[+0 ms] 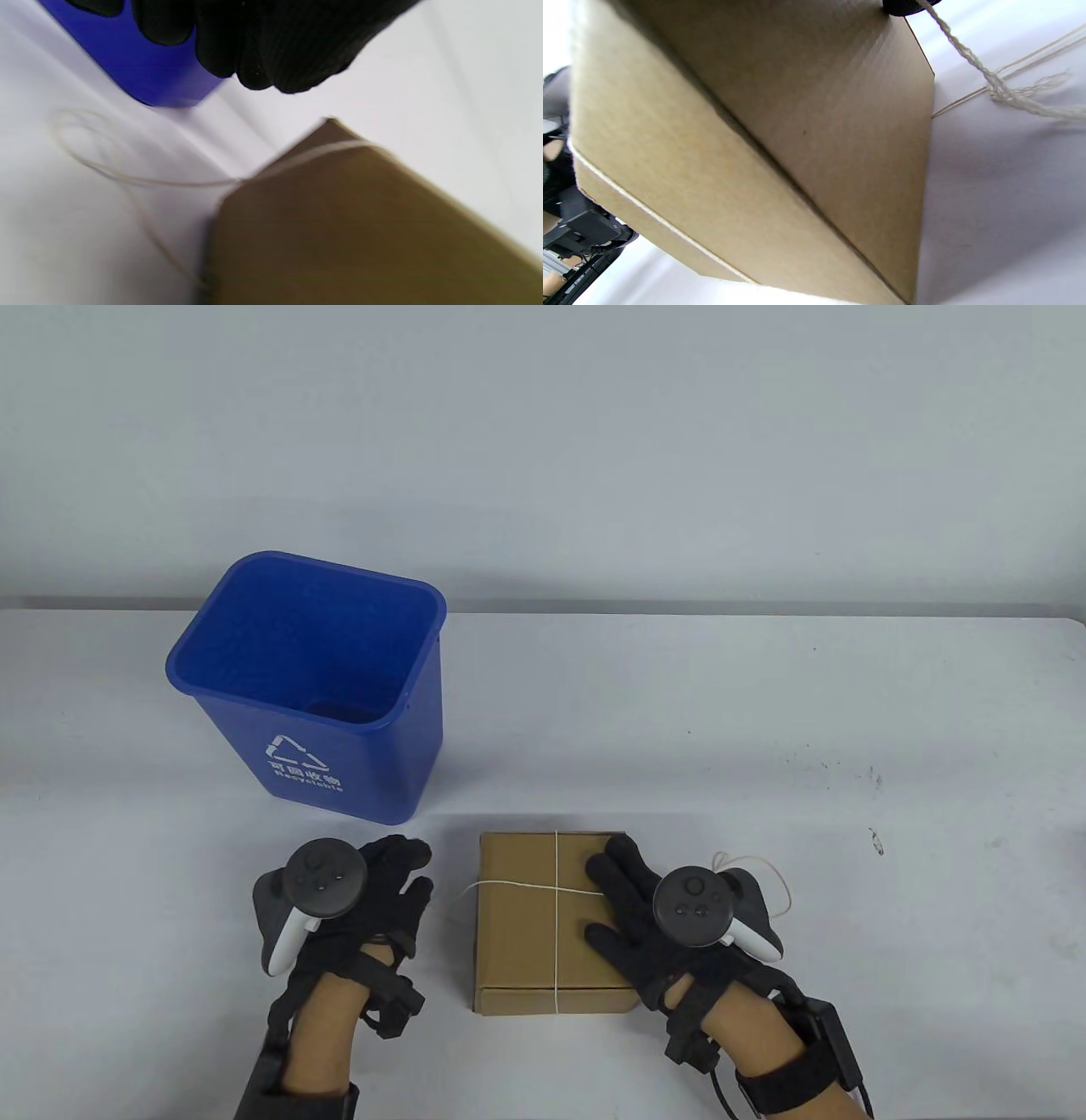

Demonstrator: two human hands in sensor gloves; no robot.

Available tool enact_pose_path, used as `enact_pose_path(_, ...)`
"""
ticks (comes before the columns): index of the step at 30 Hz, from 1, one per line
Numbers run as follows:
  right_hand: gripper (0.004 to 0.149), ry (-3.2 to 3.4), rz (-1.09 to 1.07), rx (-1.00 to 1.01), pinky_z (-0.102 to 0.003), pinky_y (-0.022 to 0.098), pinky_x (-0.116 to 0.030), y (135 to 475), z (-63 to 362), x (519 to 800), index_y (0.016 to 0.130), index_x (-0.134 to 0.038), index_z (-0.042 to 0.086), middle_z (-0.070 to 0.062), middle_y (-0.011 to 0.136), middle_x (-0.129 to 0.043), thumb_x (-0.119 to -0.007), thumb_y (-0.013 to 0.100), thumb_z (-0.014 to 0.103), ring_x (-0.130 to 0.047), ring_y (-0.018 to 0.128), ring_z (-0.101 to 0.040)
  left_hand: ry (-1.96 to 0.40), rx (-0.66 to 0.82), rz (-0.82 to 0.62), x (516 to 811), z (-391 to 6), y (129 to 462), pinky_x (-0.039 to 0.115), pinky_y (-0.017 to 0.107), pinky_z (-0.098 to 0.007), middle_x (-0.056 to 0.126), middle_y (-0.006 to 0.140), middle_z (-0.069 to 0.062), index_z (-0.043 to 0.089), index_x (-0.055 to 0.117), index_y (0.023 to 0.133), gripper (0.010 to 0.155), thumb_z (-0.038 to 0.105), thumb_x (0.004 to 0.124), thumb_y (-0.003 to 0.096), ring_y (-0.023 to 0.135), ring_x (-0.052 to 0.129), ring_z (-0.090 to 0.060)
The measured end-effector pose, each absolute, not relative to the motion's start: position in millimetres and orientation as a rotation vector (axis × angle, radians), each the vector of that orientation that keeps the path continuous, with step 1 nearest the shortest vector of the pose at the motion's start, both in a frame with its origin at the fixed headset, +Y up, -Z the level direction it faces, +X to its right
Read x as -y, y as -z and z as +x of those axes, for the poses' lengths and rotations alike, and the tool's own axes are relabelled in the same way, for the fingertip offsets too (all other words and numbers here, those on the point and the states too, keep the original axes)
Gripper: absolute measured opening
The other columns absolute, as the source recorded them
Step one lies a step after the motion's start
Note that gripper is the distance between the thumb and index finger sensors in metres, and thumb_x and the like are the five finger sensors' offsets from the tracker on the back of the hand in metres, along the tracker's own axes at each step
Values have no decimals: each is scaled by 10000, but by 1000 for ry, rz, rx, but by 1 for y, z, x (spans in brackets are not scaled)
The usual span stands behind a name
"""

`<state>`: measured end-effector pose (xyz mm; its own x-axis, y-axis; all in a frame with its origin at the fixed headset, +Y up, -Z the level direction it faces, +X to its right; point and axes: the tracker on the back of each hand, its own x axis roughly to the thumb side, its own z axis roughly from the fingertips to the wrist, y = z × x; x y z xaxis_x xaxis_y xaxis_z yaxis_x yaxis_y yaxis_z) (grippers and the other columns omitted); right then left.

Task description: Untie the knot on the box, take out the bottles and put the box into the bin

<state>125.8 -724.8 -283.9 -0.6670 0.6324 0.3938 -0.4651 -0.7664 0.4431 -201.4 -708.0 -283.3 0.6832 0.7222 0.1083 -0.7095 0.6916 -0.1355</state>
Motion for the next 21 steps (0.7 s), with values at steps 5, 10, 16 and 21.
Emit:
enact_pose_path(5,761,-2382,718,-408,-739,636,-332,284,126,725,1076,-149,196,-50,1085,71,-525,514,545,-318,980,-615,-738,226,-74,705,-183,277,397,729,-749,534,1133,-161,104,622,1079,626,287,796,506,1071,437,-544)
enact_pose_path(10,761,-2383,718,-407,-738,637,-332,284,125,725,1076,-149,195,-52,1085,71,-525,514,545,-317,978,-618,-686,233,-26,710,-173,277,404,725,-748,539,1126,-164,109,660,1054,611,291,824,494,1069,439,-543)
enact_pose_path(16,762,-2382,717,-408,-738,636,-333,284,125,725,1076,-148,194,-52,1084,72,-525,514,545,-317,978,-619,-591,226,74,710,-167,277,420,726,-742,579,1111,-146,136,781,947,489,299,833,489,1065,470,-531)
enact_pose_path(21,762,-2383,718,-407,-738,636,-333,284,125,725,1076,-148,194,-53,1084,71,-525,514,545,-318,977,-620,-587,216,64,710,-169,278,425,723,-746,633,1088,-140,133,833,886,436,311,834,489,1060,490,-535)
